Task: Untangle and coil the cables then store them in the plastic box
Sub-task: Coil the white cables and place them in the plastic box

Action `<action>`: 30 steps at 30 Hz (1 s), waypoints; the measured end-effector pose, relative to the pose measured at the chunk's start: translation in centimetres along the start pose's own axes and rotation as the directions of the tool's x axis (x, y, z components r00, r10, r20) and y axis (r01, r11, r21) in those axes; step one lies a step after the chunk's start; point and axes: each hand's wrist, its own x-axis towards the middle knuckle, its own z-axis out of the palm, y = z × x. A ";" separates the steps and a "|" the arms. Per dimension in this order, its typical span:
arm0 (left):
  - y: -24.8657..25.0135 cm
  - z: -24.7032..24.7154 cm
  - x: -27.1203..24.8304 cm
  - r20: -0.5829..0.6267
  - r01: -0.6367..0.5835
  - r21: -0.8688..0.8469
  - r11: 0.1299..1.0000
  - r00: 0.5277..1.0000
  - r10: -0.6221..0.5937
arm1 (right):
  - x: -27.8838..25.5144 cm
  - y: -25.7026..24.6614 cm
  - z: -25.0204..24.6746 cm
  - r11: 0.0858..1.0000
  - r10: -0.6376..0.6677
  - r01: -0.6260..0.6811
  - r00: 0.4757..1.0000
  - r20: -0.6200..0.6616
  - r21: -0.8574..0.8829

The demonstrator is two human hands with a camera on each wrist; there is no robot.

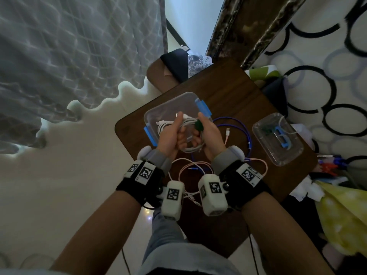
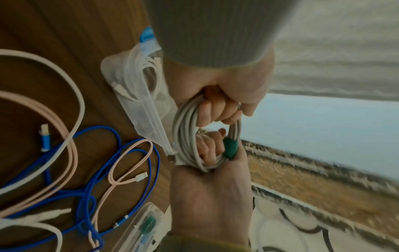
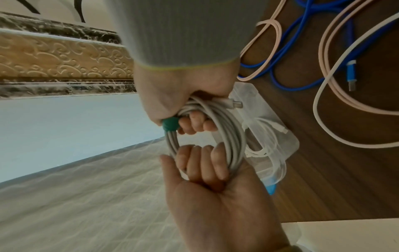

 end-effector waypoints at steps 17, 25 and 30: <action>1.0 -1.4 1.8 -0.158 -0.046 0.041 0.998 0.986 0.052 | 2.4 -1.6 -1.2 0.400 -0.398 0.515 0.843 0.362 -0.758; 1.5 -3.6 0.8 -0.112 -0.239 0.828 0.507 0.816 0.567 | 4.0 -1.1 -1.1 0.214 -0.339 0.381 0.893 0.297 -0.900; 1.0 -5.2 2.0 0.040 -0.258 0.940 0.224 0.733 0.679 | 4.4 -0.2 -0.6 0.165 -0.216 0.330 0.931 0.292 -0.929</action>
